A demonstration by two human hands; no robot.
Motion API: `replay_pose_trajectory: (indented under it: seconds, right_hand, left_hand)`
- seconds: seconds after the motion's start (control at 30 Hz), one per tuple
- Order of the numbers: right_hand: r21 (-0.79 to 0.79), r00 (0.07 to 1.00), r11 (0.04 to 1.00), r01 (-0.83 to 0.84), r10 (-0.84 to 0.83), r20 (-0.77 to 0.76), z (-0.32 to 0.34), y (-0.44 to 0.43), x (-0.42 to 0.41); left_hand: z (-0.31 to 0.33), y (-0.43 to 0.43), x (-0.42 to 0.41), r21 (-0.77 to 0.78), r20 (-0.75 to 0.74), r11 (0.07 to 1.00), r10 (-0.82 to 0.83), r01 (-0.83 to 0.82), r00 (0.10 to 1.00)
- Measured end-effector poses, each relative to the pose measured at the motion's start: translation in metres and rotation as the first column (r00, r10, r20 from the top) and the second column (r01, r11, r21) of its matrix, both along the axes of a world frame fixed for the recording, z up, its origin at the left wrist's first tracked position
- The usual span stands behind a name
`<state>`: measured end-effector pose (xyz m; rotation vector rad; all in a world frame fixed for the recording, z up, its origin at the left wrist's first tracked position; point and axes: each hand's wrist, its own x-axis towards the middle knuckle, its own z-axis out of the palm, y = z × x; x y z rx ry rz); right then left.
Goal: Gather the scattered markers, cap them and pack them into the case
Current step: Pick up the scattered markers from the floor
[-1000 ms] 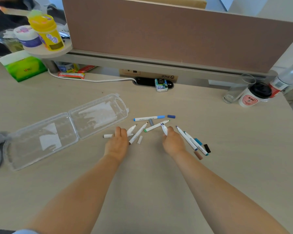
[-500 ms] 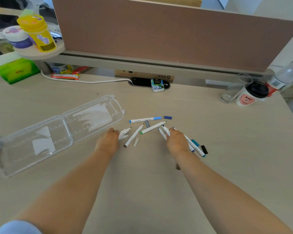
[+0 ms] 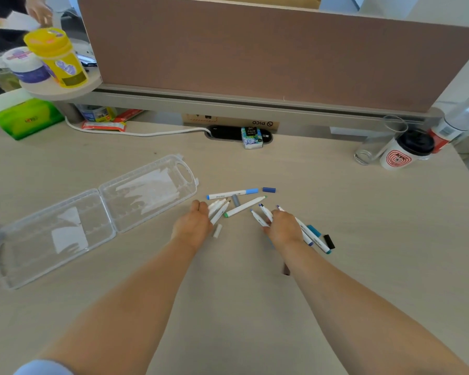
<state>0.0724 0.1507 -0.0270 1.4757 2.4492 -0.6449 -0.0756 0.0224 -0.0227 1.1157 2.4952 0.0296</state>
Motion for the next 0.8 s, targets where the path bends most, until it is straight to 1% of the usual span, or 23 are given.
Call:
replay_pose_trajectory:
  seconds: [0.1,0.23,0.4,0.63,0.73,0.8]
  right_hand:
    - [-0.001,1.000,1.000,-0.001,0.001,-0.003,0.001,0.000,0.001]
    - [-0.017,0.996,1.000,0.025,-0.026,-0.088,0.005,0.004,0.005]
    - [-0.030,0.993,0.999,0.035,-0.038,-0.115,0.003,0.005,0.015]
    - [-0.011,0.994,1.000,0.011,-0.012,-0.108,0.001,0.005,0.019]
    - [0.005,0.990,1.000,0.022,-0.021,-0.142,0.001,0.006,0.022]
    - [0.041,0.983,0.998,0.052,-0.043,-0.181,0.001,0.013,0.027]
  left_hand:
    - [0.000,0.004,0.002,0.038,0.024,0.999,0.015,-0.016,1.000]
    - [-0.002,0.011,0.001,0.077,0.069,0.994,0.068,-0.074,0.995]
    - [-0.007,0.019,0.001,0.026,0.050,0.997,0.069,-0.070,0.996]
    - [-0.008,0.023,0.009,-0.038,-0.011,0.999,0.005,-0.005,1.000]
    - [-0.007,0.024,0.014,0.044,0.054,0.999,0.012,-0.014,0.998]
    - [-0.002,0.028,0.016,0.100,0.047,0.995,-0.011,0.006,0.999]
